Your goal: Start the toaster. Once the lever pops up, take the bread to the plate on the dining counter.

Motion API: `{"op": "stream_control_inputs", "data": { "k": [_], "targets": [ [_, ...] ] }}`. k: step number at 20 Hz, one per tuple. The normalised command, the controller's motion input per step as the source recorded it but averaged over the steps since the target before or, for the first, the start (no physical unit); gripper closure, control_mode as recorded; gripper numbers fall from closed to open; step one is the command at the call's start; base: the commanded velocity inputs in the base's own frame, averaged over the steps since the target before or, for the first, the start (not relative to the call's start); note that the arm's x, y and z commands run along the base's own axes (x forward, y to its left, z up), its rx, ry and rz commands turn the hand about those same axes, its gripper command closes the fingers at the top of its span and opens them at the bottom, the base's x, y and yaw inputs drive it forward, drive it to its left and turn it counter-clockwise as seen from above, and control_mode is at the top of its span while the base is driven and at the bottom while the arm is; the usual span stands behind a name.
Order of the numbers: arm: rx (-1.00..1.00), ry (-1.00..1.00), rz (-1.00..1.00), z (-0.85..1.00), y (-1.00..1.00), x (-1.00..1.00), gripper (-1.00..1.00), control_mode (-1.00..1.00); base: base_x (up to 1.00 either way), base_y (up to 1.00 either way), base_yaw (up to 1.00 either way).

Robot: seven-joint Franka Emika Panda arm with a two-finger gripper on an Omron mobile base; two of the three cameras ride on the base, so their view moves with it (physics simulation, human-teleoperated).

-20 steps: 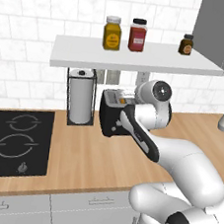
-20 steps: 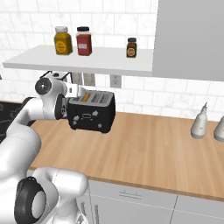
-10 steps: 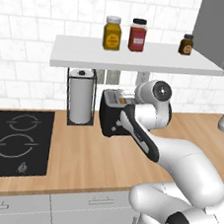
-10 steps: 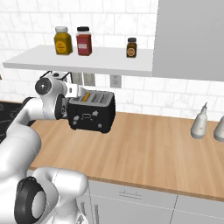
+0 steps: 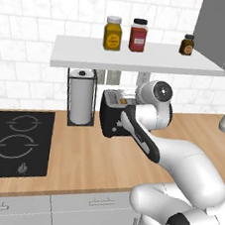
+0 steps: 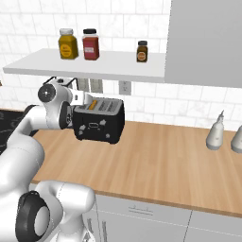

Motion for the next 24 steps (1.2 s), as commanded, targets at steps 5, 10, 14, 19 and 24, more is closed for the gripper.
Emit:
{"op": "stream_control_inputs", "data": {
  "k": [5,10,14,19,24],
  "targets": [
    [0.00,0.00,0.00,0.00,0.00,0.00,-1.00,-1.00,0.00,0.00,0.00],
    [0.00,0.00,0.00,0.00,0.00,0.00,-1.00,-1.00,0.00,0.00,0.00],
    [0.00,0.00,0.00,0.00,0.00,0.00,-1.00,-1.00,0.00,0.00,0.00],
    [0.00,0.00,0.00,0.00,0.00,0.00,-1.00,-1.00,0.00,0.00,0.00],
    [0.00,0.00,0.00,0.00,0.00,0.00,-1.00,-1.00,0.00,0.00,0.00]
  ]
}}
